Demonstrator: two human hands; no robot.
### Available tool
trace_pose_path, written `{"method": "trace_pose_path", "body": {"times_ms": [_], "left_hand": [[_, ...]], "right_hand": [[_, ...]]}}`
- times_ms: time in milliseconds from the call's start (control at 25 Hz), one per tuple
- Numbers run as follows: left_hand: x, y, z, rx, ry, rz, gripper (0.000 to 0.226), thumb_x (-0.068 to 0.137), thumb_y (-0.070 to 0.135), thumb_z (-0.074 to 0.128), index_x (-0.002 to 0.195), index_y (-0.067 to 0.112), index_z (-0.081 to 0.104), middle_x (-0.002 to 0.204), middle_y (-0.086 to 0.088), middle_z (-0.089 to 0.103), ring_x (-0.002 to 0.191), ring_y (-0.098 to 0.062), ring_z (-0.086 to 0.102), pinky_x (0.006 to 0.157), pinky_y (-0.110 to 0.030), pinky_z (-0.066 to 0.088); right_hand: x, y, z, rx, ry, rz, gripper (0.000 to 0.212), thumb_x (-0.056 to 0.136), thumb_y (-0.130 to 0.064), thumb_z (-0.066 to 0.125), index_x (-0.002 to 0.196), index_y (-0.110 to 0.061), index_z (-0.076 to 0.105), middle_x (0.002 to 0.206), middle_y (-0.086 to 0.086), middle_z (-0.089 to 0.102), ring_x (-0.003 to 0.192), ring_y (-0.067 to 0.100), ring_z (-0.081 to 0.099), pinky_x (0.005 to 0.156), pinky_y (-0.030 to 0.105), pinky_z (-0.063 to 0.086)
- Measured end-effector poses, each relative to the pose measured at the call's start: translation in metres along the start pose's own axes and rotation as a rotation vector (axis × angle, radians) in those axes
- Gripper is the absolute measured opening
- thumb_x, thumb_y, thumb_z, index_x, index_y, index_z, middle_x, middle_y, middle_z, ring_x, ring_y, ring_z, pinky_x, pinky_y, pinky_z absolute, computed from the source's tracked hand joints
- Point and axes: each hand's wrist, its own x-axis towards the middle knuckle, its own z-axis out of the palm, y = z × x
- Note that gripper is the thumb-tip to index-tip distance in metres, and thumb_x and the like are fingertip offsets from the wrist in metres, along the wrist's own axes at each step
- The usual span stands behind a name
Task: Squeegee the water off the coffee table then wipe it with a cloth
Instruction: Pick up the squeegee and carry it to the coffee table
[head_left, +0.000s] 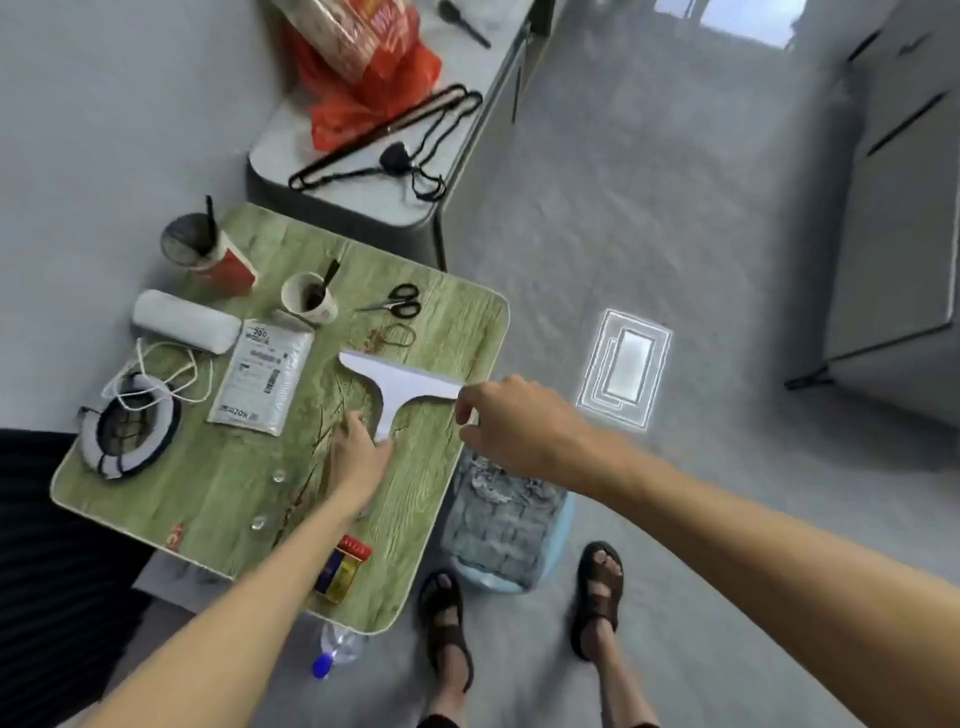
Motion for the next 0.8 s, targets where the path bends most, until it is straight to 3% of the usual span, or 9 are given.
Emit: {"method": "trace_pose_path", "body": {"times_ms": [40, 160, 200, 360, 480, 640, 800], "left_hand": [[0.016, -0.013, 0.008, 0.033, 0.003, -0.004, 0.046, 0.094, 0.02, 0.056, 0.134, 0.006, 0.037, 0.132, -0.021, 0.049, 0.099, -0.031, 0.055, 0.07, -0.033, 0.046], [0.056, -0.048, 0.033, 0.122, -0.017, 0.015, 0.046, 0.096, 0.021, 0.053, 0.135, 0.002, 0.042, 0.134, -0.022, 0.05, 0.122, -0.036, 0.047, 0.094, -0.042, 0.043], [0.064, -0.053, 0.038, 0.136, -0.017, 0.035, 0.041, 0.096, 0.02, 0.052, 0.132, 0.001, 0.047, 0.131, -0.022, 0.053, 0.122, -0.035, 0.048, 0.096, -0.043, 0.042], [0.085, -0.057, 0.037, 0.252, -0.084, 0.106, 0.019, 0.097, 0.017, 0.05, 0.105, 0.003, 0.059, 0.104, -0.019, 0.065, 0.089, -0.031, 0.058, 0.069, -0.034, 0.041], [0.082, -0.034, 0.02, 0.25, -0.226, 0.108, 0.02, 0.098, 0.026, 0.049, 0.102, 0.008, 0.057, 0.093, -0.009, 0.063, 0.082, -0.027, 0.06, 0.07, -0.035, 0.045], [0.04, 0.038, -0.025, -0.166, -0.592, 0.148, 0.012, 0.096, 0.018, 0.054, 0.092, 0.008, 0.055, 0.066, -0.002, 0.055, 0.052, -0.012, 0.049, 0.049, -0.026, 0.04], [-0.038, 0.154, -0.065, -0.451, -0.682, 0.223, 0.007, 0.093, 0.009, 0.058, 0.091, 0.007, 0.052, 0.053, 0.006, 0.055, 0.041, -0.006, 0.046, 0.038, -0.019, 0.038]], "right_hand": [[0.016, -0.003, 0.02, 0.011, -0.021, 0.017, 0.021, 0.088, -0.02, 0.054, 0.106, -0.018, 0.064, 0.099, 0.008, 0.068, 0.088, 0.033, 0.062, 0.076, 0.042, 0.053], [0.048, -0.002, 0.071, 0.059, -0.046, 0.051, 0.021, 0.088, -0.021, 0.055, 0.106, -0.019, 0.064, 0.1, 0.007, 0.069, 0.091, 0.032, 0.062, 0.078, 0.043, 0.054], [0.052, 0.0, 0.08, 0.082, -0.047, 0.068, 0.021, 0.088, -0.021, 0.055, 0.106, -0.02, 0.064, 0.1, 0.008, 0.069, 0.091, 0.031, 0.063, 0.078, 0.043, 0.054], [0.058, 0.012, 0.094, 0.134, -0.047, 0.122, 0.018, 0.089, -0.022, 0.056, 0.104, -0.02, 0.066, 0.101, 0.007, 0.069, 0.089, 0.028, 0.063, 0.077, 0.04, 0.054], [0.048, 0.021, 0.082, 0.177, -0.048, 0.16, 0.018, 0.09, -0.023, 0.056, 0.103, -0.02, 0.066, 0.099, 0.008, 0.07, 0.087, 0.027, 0.064, 0.076, 0.038, 0.054], [0.018, 0.024, 0.038, 0.256, -0.008, 0.194, 0.016, 0.093, -0.025, 0.058, 0.102, -0.015, 0.067, 0.096, 0.006, 0.072, 0.079, 0.021, 0.062, 0.07, 0.033, 0.05], [-0.046, 0.022, -0.031, 0.445, 0.055, 0.256, 0.027, 0.095, -0.04, 0.057, 0.108, -0.017, 0.064, 0.094, 0.003, 0.07, 0.072, 0.014, 0.059, 0.058, 0.026, 0.042]]}}
